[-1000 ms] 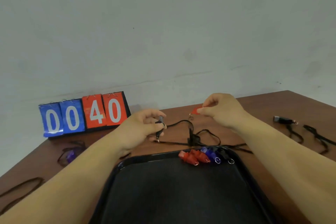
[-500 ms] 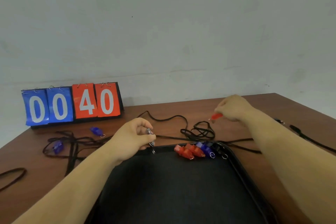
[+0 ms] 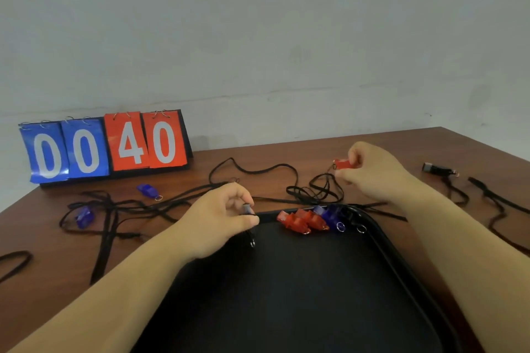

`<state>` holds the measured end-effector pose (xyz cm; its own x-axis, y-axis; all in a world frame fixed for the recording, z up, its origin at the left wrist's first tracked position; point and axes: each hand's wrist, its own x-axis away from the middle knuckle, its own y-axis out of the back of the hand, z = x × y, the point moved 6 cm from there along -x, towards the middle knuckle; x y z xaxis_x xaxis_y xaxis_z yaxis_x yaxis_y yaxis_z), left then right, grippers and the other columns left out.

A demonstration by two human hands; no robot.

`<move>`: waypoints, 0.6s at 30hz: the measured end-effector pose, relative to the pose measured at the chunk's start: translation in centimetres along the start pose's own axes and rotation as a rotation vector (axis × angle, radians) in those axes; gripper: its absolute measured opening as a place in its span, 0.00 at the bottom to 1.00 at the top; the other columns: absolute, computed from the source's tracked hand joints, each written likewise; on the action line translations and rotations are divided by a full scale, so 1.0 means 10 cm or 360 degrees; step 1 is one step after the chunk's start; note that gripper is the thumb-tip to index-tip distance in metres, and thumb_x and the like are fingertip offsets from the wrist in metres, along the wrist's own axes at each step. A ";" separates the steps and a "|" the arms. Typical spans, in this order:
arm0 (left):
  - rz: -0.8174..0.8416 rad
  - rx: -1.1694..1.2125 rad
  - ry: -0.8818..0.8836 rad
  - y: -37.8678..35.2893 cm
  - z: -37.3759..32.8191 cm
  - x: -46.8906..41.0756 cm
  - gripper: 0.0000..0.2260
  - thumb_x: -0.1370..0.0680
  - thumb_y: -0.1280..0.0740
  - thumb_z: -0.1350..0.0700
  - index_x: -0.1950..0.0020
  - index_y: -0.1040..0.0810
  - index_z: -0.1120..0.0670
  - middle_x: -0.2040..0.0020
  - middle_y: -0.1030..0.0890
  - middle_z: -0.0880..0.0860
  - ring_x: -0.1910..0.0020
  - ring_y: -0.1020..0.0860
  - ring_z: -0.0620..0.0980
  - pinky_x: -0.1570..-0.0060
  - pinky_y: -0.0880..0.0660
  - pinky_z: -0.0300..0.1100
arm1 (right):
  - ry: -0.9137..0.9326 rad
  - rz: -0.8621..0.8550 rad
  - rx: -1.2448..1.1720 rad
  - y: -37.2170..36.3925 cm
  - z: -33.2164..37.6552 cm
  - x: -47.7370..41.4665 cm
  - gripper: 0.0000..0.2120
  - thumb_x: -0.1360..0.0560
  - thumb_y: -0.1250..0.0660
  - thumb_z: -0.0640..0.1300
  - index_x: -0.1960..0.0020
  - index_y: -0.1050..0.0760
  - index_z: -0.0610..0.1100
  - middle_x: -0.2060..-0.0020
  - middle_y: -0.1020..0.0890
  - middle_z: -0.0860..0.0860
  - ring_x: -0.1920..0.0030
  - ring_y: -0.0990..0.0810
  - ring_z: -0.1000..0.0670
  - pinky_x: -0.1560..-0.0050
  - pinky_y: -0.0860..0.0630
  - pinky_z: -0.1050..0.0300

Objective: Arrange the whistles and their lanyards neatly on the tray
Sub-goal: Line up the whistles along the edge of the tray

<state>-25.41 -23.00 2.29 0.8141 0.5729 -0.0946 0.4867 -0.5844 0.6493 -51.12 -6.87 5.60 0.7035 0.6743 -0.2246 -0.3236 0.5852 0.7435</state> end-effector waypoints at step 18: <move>-0.0012 -0.0119 -0.0029 -0.05 0.04 -0.02 0.10 0.25 0.23 0.53 0.49 0.21 0.44 0.51 0.15 0.48 0.52 0.15 0.47 0.43 0.19 0.51 | 0.0088 0.0330 0.0136 -0.17 -0.12 -0.06 0.09 0.17 0.38 0.45 0.49 0.19 0.46 0.60 0.13 0.55 0.65 0.18 0.58 0.61 0.26 0.63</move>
<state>-25.73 -23.03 1.67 0.8166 0.5660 -0.1132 0.4685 -0.5354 0.7028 -51.71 -7.74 3.68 0.5910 0.8012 -0.0939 -0.4012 0.3929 0.8274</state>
